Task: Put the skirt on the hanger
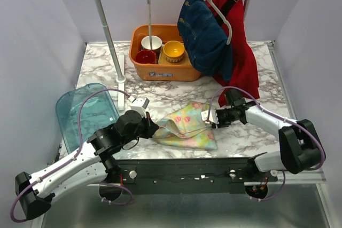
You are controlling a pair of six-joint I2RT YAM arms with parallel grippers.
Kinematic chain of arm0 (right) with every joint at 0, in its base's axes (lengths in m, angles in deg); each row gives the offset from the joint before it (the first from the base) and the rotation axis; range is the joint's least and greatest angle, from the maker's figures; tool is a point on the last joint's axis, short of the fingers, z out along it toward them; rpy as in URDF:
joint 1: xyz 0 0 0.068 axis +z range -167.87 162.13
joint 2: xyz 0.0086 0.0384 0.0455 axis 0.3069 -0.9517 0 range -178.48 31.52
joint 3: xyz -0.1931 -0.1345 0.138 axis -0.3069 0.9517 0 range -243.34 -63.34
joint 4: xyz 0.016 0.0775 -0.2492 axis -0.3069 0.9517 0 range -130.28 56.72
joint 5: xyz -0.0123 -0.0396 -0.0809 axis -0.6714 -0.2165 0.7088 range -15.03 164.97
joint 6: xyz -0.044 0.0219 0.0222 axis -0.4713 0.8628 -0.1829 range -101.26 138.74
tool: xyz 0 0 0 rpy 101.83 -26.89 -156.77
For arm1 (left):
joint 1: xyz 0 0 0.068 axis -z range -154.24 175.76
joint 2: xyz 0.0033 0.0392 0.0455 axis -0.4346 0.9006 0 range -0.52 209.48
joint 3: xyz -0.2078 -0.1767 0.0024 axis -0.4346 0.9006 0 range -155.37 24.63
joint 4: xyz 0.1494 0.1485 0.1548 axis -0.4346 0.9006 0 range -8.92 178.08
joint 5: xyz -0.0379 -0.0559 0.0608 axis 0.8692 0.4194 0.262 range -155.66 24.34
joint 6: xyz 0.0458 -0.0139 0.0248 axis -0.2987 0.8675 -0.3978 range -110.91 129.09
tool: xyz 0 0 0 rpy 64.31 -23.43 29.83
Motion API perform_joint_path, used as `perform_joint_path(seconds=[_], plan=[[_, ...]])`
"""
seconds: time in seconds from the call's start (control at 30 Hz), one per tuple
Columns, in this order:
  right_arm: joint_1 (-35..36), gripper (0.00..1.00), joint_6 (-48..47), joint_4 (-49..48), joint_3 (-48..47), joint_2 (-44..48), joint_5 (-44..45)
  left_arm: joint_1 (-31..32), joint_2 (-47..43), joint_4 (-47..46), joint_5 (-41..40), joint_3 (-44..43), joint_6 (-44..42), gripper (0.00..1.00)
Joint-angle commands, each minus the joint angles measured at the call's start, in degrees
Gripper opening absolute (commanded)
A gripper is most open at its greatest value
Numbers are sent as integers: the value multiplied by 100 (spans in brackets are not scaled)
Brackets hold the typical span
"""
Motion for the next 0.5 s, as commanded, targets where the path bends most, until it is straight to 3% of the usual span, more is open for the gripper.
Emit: perform_joint_path(seconds=[0.0, 0.03, 0.13, 0.33, 0.47], plan=[[38, 31, 174, 241, -111, -111, 341, -22, -115, -47, -241, 50, 34, 0], [38, 20, 209, 250, -93, -85, 411, -22, -132, -38, -276, 50, 25, 0], [38, 1, 341, 276, -93, 134, 455, -22, -203, -3, -311, 41, 25, 0], [29, 1, 1061, 1039, -655, 1276, 447, -22, -510, -81, -416, -73, -308, 0], [21, 1, 1526, 2074, -1671, 2155, 280, -14, -861, -301, -364, -292, -844, 0]])
